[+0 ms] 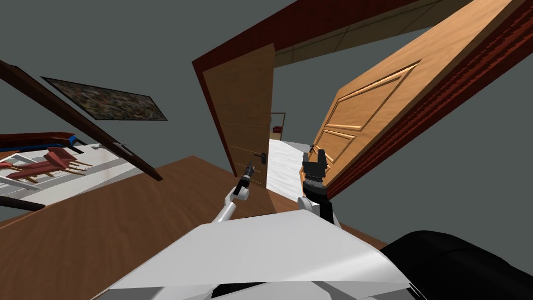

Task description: Push the door open

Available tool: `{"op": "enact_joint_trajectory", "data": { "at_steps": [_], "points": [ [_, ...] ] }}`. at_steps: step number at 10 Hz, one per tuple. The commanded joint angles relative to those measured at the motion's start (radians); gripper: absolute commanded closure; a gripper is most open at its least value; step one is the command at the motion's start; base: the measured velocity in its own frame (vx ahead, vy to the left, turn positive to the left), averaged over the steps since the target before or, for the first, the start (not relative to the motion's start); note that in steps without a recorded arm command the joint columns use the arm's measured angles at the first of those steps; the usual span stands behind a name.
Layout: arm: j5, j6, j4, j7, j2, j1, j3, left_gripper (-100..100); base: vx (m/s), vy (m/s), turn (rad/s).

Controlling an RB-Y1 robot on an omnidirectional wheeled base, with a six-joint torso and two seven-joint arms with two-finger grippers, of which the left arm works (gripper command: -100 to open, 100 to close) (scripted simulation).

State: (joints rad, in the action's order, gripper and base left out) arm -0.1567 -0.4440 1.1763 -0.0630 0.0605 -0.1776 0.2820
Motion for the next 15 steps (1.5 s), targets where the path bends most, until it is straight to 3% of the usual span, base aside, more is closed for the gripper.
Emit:
{"op": "enact_joint_trajectory", "data": {
  "at_steps": [1, 4, 5, 13, 15],
  "points": [
    [-0.001, 0.001, -0.032, 0.004, -0.004, -0.017, 0.007, -100, 0.048, 0.065, -0.029],
    [-0.009, 0.012, -0.126, 0.012, -0.009, -0.084, 0.039, -100, 0.068, 0.061, -0.040],
    [-0.009, 0.012, -0.131, 0.012, -0.009, -0.084, 0.039, -100, 0.052, 0.064, -0.020],
    [-0.026, 0.034, -0.336, 0.028, -0.027, -0.223, 0.105, -100, 0.061, 0.065, -0.033],
    [-0.026, 0.028, -0.356, 0.027, -0.030, -0.234, 0.106, -100, 0.048, 0.047, -0.025]
  ]
}}
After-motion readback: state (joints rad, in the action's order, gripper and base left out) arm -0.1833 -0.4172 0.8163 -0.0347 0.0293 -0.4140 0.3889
